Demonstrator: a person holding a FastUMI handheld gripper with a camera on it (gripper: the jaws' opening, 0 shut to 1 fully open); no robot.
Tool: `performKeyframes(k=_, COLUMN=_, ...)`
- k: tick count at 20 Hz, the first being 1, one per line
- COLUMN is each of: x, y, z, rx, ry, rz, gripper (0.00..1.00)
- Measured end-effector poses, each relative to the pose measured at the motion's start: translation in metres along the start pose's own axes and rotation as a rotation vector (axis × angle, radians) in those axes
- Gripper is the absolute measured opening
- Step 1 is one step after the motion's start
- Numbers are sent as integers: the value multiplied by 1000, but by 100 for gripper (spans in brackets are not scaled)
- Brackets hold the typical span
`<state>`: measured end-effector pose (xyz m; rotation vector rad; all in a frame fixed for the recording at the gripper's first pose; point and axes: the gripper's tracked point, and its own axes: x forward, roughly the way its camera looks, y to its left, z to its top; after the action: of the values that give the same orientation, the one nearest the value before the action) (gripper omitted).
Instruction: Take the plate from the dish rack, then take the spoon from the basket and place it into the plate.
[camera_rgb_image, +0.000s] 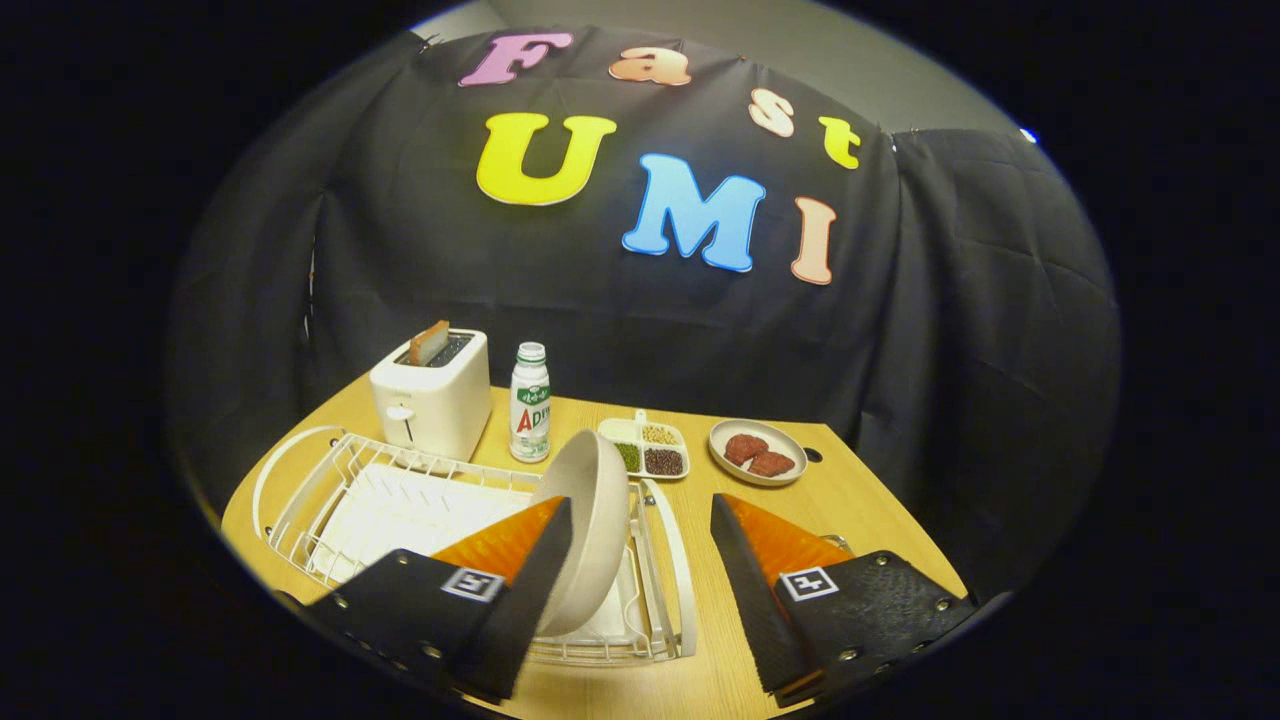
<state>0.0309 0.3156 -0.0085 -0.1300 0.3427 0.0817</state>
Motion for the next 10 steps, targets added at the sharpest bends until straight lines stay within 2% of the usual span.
performKeyframes(k=1, x=1, y=5, z=-1, rx=-5, ry=15, rz=-5, gripper=68)
performKeyframes(k=3, x=8, y=11, z=-4, rx=-17, ry=42, rz=-21, gripper=67)
performKeyframes(k=4, x=12, y=14, z=-5, rx=-20, ry=55, rz=-24, gripper=63)
performKeyframes(k=6, x=15, y=13, z=-7, rx=-48, ry=79, rz=-67, gripper=44)
performKeyframes(k=7, x=14, y=8, z=-9, rx=-66, ry=102, rz=-113, gripper=27)
performKeyframes(k=8, x=13, y=5, z=-10, rx=-76, ry=120, rz=-145, gripper=27)
performKeyframes(k=9, x=11, y=3, z=-10, rx=-85, ry=143, rz=-183, gripper=20)
performKeyframes(k=10, x=7, y=4, z=-6, rx=-91, ry=150, rz=-207, gripper=20)
